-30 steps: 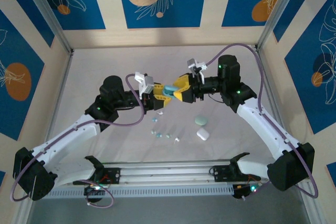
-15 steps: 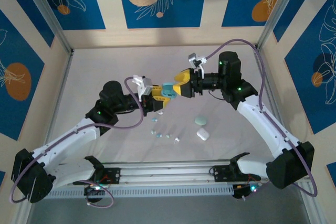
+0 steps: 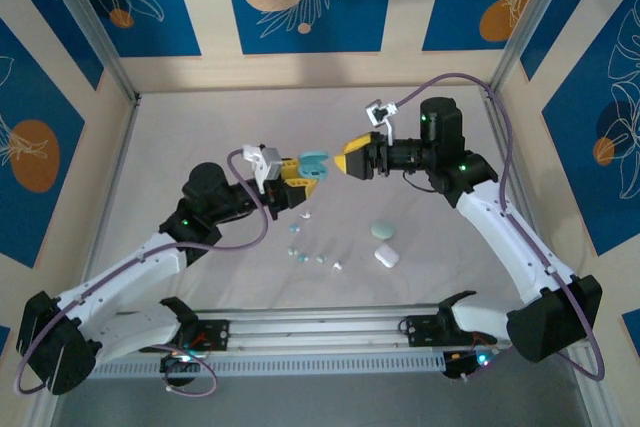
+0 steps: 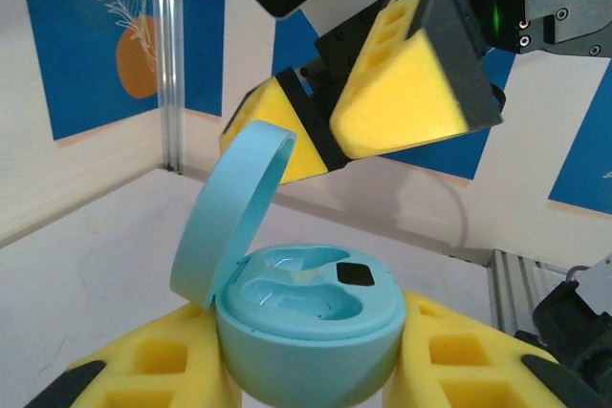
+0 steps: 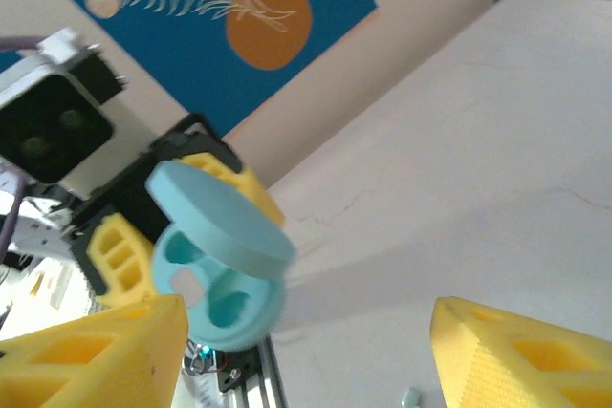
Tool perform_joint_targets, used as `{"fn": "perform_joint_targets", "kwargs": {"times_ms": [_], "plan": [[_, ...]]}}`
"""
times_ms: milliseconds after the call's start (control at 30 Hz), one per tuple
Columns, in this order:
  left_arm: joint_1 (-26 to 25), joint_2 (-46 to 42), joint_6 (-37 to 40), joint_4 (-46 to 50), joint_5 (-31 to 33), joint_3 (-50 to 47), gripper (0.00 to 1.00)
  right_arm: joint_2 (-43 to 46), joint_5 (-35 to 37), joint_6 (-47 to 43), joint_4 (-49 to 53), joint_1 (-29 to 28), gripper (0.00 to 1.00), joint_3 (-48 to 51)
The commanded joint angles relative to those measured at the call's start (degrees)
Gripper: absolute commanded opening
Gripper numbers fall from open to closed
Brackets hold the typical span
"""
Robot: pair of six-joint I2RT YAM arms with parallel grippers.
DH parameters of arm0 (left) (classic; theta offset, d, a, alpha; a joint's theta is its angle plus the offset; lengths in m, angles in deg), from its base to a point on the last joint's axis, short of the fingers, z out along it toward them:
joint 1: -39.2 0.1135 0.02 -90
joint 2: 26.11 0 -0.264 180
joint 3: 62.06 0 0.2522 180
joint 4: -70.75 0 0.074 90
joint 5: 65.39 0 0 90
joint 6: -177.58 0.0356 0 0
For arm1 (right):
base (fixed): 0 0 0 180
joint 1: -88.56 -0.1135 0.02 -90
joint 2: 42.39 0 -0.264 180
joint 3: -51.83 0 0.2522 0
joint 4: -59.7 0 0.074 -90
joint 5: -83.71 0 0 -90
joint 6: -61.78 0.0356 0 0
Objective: Insert the wireless bluetooth earbuds into the charging case
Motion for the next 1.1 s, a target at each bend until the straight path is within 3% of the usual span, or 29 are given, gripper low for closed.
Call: {"fn": "perform_joint_targets", "kwargs": {"times_ms": [0,133,300,467,567,733,1067], "plan": [[-0.3,-3.2,1.2,-1.5,3.9,-1.2,0.22,2.2,5.0,5.7,3.3,1.0,0.66,0.0],[-0.2,-5.7,2.1,0.2,7.0,-2.2,0.21,2.7,9.0,7.6,5.4,1.3,0.61,2.4],[-0.2,-6.3,2.3,0.9,6.6,-2.5,0.21,2.7,-0.6,9.3,0.6,-0.2,0.6,4.2],[-0.2,-5.7,2.4,-0.3,5.6,-2.4,0.22,2.4,-1.6,5.8,1.8,-4.0,0.61,1.0],[-0.2,-5.9,2.7,-0.5,7.5,-2.4,0.21,1.2,4.0,6.6,4.4,-4.7,0.6,-0.3],[-0.2,-9.1,3.7,2.9,13.4,-2.6,0.21,-3.3,19.3,8.4,12.6,-5.4,0.45,0.7],[-0.2,-18.9,2.4,11.6,18.6,-2.1,0.21,-23.5,21.0,8.0,17.4,-12.0,0.35,-2.5]]}}
